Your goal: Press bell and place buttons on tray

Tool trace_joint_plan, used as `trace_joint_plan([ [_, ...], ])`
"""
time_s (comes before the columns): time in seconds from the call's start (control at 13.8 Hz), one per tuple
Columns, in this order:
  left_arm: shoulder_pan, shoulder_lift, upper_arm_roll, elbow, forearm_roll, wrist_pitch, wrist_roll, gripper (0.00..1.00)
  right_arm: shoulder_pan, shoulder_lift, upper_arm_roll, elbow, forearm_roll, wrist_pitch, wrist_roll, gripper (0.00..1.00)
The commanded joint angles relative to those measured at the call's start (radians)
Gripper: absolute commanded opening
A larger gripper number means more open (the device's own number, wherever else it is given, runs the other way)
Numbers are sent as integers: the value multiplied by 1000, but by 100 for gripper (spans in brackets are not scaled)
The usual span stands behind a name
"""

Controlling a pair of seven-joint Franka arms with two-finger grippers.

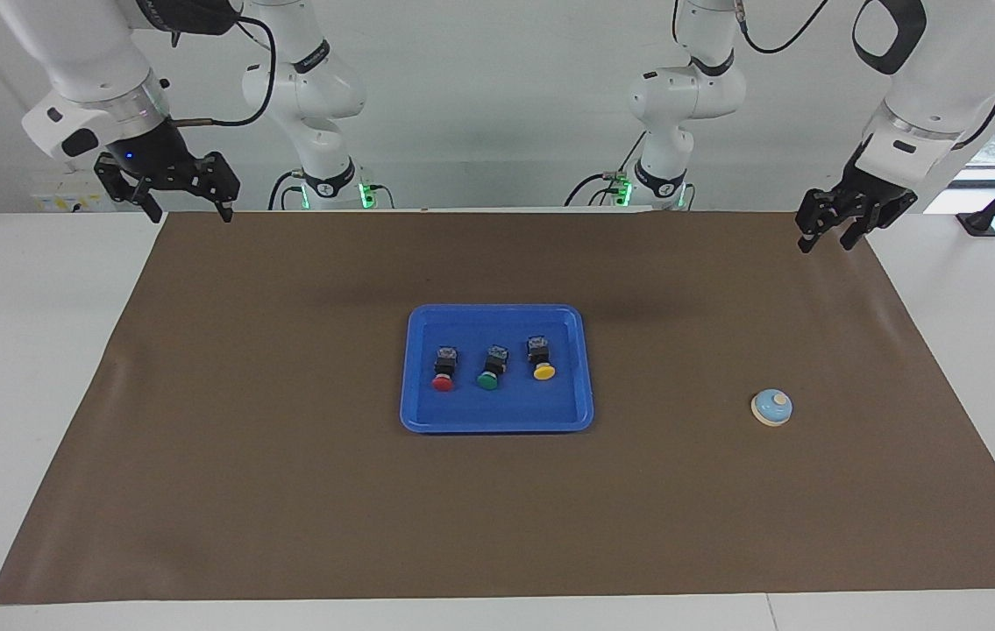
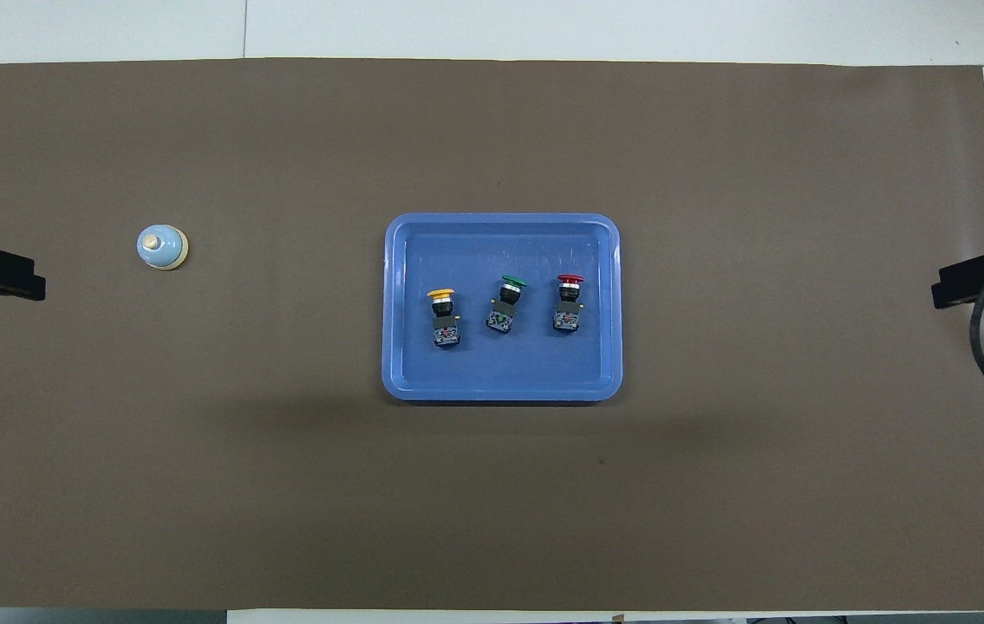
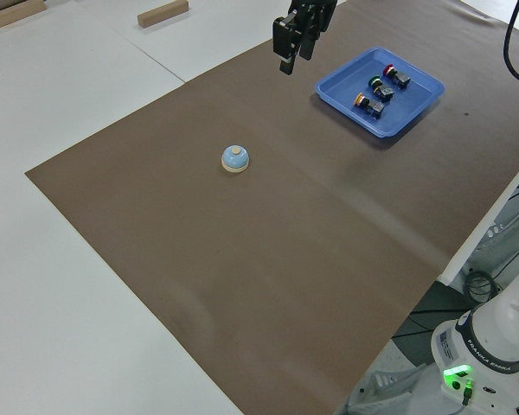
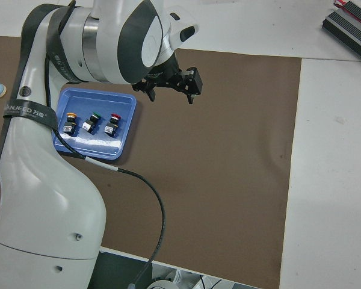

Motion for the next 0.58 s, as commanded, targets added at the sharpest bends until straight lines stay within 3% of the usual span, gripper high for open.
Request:
trace_joint_plan([
  [0.0,1,105,2,9,-2,120,-15,0,-15,-17,11,-18,-9,-5,-18,100],
  [0.22,-3,229,2,25,-1,226,-15,0,-15,-17,11,-18,-9,-5,-18,100],
  [0.51,7,341,2,12,4,363,-10,0,-15,-17,11,-18,-9,-5,-18,100],
])
